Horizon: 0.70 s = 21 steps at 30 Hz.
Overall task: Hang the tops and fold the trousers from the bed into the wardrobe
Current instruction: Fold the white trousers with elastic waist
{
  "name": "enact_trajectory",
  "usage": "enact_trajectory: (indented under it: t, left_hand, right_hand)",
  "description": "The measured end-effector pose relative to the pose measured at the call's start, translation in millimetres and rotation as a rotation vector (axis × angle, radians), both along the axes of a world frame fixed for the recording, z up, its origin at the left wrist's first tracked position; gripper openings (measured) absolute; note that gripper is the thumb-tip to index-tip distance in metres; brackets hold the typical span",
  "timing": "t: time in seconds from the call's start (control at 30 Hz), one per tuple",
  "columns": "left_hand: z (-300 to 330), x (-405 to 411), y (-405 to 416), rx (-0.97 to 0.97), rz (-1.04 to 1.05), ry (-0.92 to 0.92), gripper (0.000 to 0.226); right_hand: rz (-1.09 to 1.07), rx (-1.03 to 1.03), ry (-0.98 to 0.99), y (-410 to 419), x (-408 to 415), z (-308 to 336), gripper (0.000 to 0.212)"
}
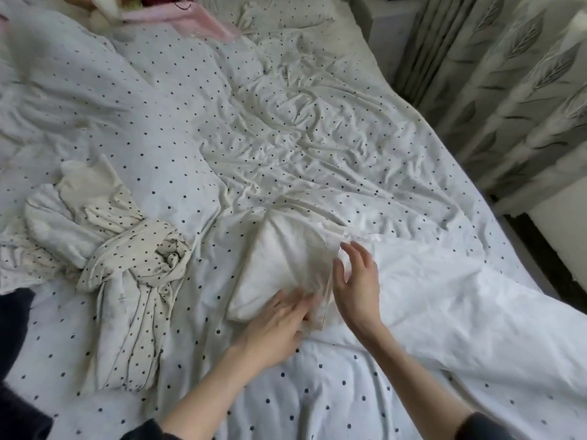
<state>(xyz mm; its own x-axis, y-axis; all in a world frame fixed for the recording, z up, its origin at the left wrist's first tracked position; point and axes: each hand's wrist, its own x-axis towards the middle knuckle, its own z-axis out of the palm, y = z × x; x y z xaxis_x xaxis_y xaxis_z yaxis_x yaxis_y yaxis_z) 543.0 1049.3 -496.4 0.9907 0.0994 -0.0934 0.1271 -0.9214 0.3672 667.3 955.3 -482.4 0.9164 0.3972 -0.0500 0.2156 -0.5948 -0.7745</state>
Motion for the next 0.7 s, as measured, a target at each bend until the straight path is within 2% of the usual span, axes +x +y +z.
enact_trajectory:
  t: [0.07, 0.13, 0.17, 0.27, 0.33, 0.4, 0.47, 0.57, 0.63, 0.7]
  left_hand:
    - [3, -5, 7, -0.008, -0.086, -0.029, 0.044]
    - [4, -10, 15, -0.202, -0.029, 0.036, 0.039]
    - [0, -14, 23, -0.22, 0.034, 0.055, 0.041]
    - [-18, -29, 47, 0.081, 0.039, 0.132, 0.057]
    - [-28, -38, 53, 0.249, -0.058, 0.228, 0.054]
    - [-41, -44, 53, 0.3, -0.036, 0.176, 0.05]
    - [-39, -42, 46, 0.233, 0.04, 0.099, 0.047]
    - [-36, -34, 45, -0.033, 0.247, -0.054, 0.045]
    - [-34, -23, 57, -0.16, 0.483, -0.129, 0.043]
    - [-20, -8, 69, -0.424, 0.783, -0.081, 0.042]
  right_hand:
    - [0.199, -0.119, -0.307, 16, -4, -8, 0.036]
    - [0.393, -0.245, -0.425, 30, -3, -20, 0.043]
    - [0.469, -0.317, -0.422, 36, -1, -28, 0.046]
    - [0.535, -0.509, -0.294, 33, 4, -51, 0.058]
    - [0.494, -0.526, -0.232, 22, -1, -62, 0.061]
    - [0.462, -0.518, -0.259, 11, -12, -63, 0.058]
    - [0.452, -0.51, -0.292, -2, -25, -66, 0.056]
    - [0.459, -0.567, -0.29, -17, -34, -67, 0.061]
    - [0.476, -0.588, -0.284, -17, -32, -69, 0.064]
    - [0.501, -0.607, -0.24, -16, -31, -71, 0.066]
